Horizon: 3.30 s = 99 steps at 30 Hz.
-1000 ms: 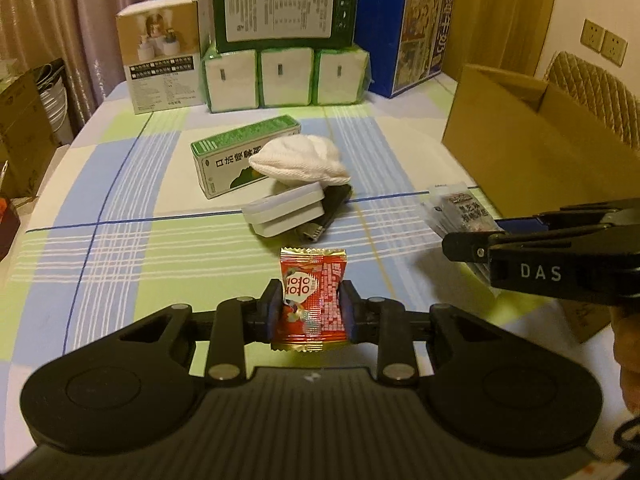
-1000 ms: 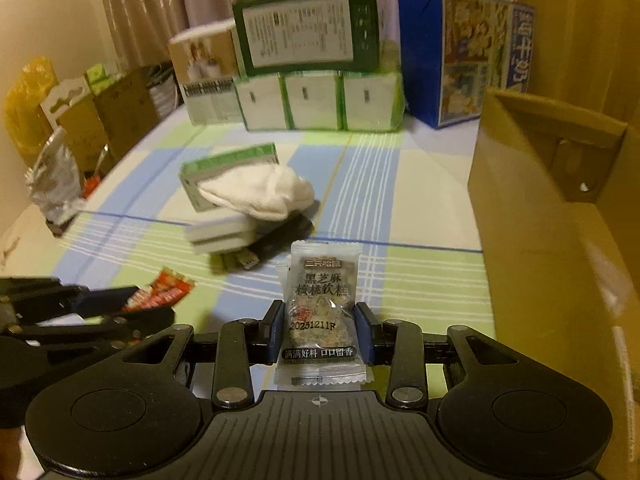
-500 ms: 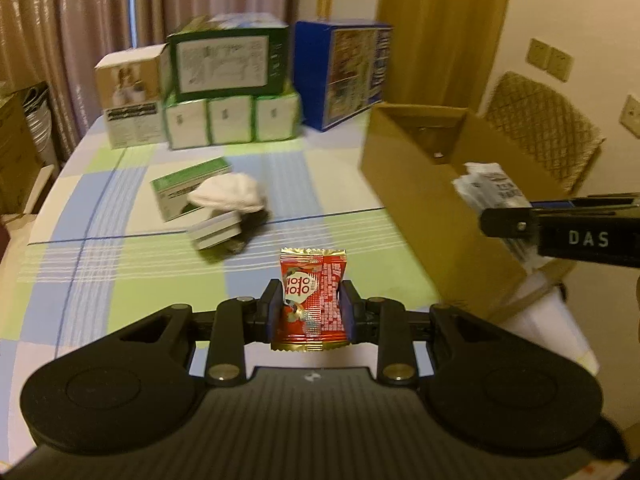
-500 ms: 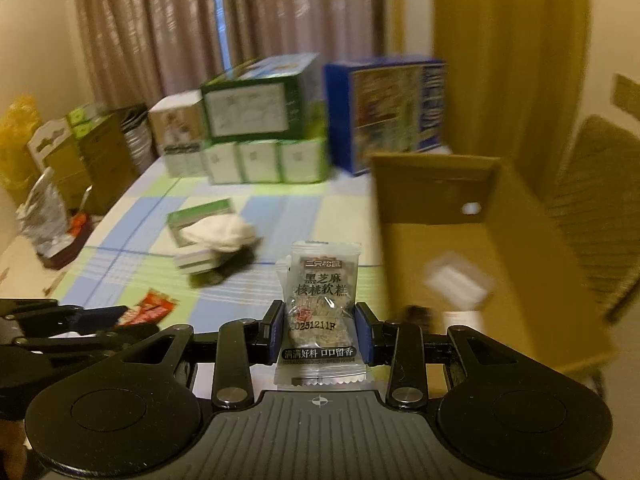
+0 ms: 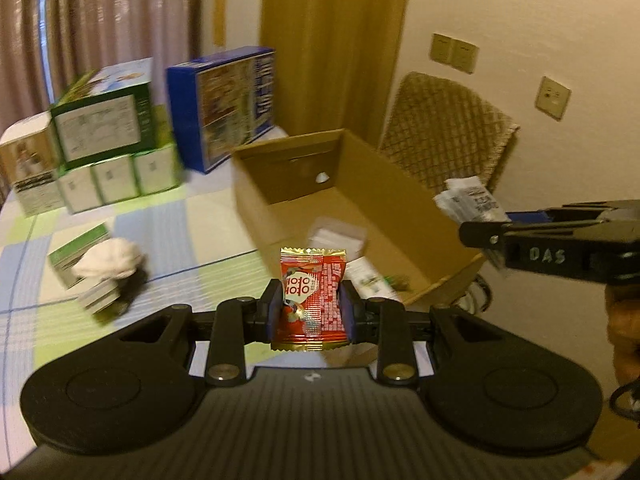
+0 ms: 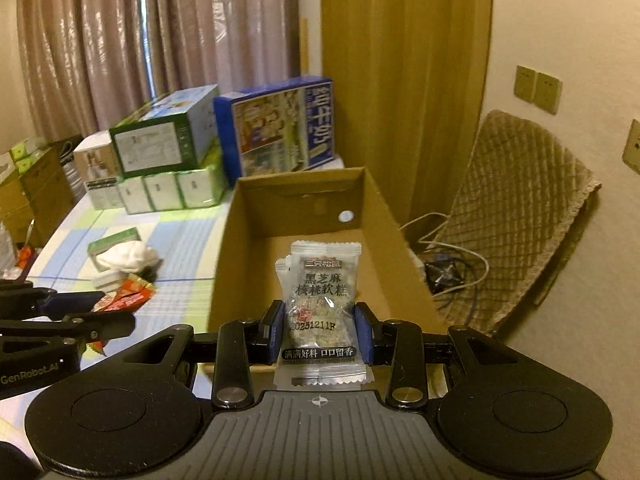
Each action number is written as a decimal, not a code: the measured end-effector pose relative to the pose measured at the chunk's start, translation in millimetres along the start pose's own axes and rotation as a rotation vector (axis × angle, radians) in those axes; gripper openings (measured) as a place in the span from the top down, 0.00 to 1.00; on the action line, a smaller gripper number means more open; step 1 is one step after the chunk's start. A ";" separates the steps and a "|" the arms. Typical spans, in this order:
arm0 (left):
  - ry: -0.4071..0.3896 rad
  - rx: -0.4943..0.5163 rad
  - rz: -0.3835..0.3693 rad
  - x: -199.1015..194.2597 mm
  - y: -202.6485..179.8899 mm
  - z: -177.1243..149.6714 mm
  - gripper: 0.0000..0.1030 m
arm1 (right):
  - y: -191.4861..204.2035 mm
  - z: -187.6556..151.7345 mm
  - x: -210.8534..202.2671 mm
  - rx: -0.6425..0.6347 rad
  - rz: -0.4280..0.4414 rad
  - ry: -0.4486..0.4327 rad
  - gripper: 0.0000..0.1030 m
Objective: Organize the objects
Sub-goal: 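Carry the red and clear packets with both tools over the cardboard box, then open the left tool to drop the red packet while the right tool releases the clear packet, then move both open tools back over the white adapter and black lighter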
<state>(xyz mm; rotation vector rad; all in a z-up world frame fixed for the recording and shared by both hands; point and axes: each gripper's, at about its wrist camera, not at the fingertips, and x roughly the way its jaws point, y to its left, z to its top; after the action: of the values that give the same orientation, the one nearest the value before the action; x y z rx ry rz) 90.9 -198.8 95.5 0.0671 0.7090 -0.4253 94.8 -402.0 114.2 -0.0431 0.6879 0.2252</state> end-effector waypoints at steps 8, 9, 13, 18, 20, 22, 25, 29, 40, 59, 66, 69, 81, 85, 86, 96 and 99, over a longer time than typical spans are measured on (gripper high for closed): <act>0.006 0.033 -0.040 22.3 -30.5 23.1 0.75 | -23.1 5.4 5.3 0.002 -0.008 -0.002 0.67; 0.008 0.035 -0.042 23.9 -31.7 24.3 0.75 | -25.4 6.1 6.1 0.004 -0.009 -0.003 0.67; 0.015 0.043 -0.044 34.0 -38.2 30.2 0.75 | -33.9 8.9 11.6 0.011 -0.009 0.001 0.67; 0.026 0.049 -0.042 49.4 -40.9 36.8 0.75 | -41.9 12.0 22.8 0.005 -0.013 0.012 0.67; 0.033 0.049 -0.044 55.6 -42.0 39.7 0.75 | -45.5 13.9 29.2 0.009 -0.012 0.019 0.67; 0.037 0.053 -0.045 61.4 -43.4 42.8 0.75 | -47.9 15.9 35.3 0.009 -0.013 0.024 0.67; 0.044 0.057 -0.043 70.6 -43.3 46.7 0.75 | -52.9 18.4 43.5 0.015 -0.010 0.029 0.67; 0.050 0.047 -0.043 81.5 -40.0 51.1 0.75 | -57.5 21.9 52.7 0.019 -0.010 0.033 0.67; 0.061 0.022 -0.043 105.9 -27.3 47.5 0.53 | -58.3 20.0 73.1 0.030 0.001 0.058 0.67; 0.036 -0.036 -0.002 85.3 4.6 39.3 0.40 | -56.2 24.8 83.3 0.089 0.068 0.044 0.55; 0.038 -0.058 0.018 76.3 17.1 26.3 0.33 | -65.9 17.0 74.3 0.144 0.074 0.033 0.39; 0.038 -0.073 0.033 69.0 23.5 19.5 0.31 | -65.0 11.9 66.6 0.144 0.066 0.036 0.38; 0.003 -0.073 0.077 20.5 35.1 5.5 0.20 | -33.1 -6.3 21.5 0.110 0.056 -0.007 0.24; -0.012 -0.070 0.092 2.0 37.9 0.9 0.18 | -21.4 -7.8 7.9 0.103 0.069 -0.020 0.19; -0.014 -0.069 0.095 -2.1 38.9 -0.4 0.17 | -17.7 -7.9 4.9 0.099 0.073 -0.023 0.19; -0.045 -0.075 0.144 -42.9 58.0 -20.2 0.05 | 20.2 -13.7 -13.8 0.050 0.109 -0.041 0.06; -0.047 -0.077 0.169 -53.0 69.8 -30.9 0.01 | 30.4 -15.3 -14.9 0.036 0.124 -0.040 0.02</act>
<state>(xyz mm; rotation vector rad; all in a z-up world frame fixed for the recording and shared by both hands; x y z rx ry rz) 63.9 -110.0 100.4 0.0437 0.6675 -0.2371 67.4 -377.0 112.8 0.0388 0.6549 0.3321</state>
